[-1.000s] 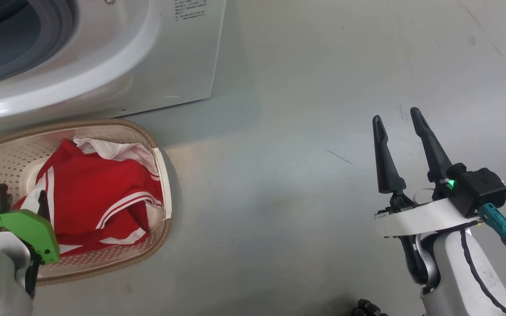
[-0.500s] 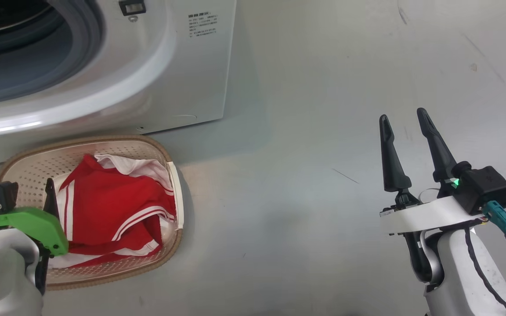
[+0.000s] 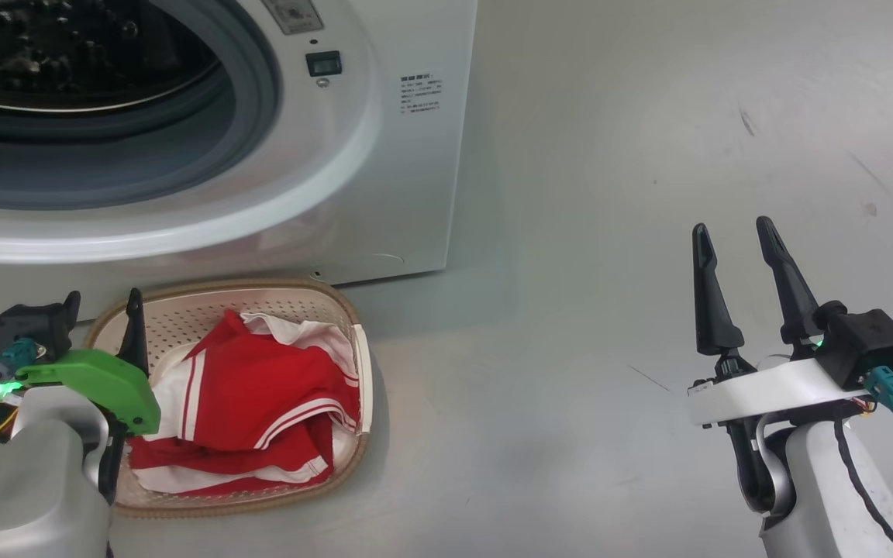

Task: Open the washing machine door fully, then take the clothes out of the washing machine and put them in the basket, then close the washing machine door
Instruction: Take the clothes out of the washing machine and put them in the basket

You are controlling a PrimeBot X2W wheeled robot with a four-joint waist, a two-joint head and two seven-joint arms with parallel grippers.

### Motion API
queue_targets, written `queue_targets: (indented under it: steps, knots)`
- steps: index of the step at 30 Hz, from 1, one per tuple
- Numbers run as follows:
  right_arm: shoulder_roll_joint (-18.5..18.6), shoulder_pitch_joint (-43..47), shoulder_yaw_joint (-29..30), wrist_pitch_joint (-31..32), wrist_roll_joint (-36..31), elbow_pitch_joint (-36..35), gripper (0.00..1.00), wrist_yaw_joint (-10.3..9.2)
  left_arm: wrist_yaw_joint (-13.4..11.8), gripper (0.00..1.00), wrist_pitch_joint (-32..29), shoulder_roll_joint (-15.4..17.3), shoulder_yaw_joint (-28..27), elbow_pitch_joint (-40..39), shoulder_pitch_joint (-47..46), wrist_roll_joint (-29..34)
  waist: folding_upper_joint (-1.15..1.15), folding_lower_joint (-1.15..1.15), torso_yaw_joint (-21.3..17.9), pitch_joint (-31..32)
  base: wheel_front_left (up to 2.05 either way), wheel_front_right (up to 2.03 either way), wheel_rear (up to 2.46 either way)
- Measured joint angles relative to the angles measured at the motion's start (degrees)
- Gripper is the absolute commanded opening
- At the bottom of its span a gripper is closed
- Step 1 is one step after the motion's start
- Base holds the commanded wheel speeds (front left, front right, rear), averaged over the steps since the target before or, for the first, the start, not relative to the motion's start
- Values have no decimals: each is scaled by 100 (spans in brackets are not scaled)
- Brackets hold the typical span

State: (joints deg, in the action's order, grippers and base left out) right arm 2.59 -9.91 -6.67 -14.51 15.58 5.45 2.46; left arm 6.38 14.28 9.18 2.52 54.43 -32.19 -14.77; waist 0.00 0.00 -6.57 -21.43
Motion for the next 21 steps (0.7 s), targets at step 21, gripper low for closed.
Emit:
queue_targets:
  steps: [21]
  knots:
    - [-2, 592, 62, 0, 1, 174, 100, 153, 57, 100, 0, -310, 140, -1813, 1181, -32, 0, 0, 698, 1277, 0, 0, 0]
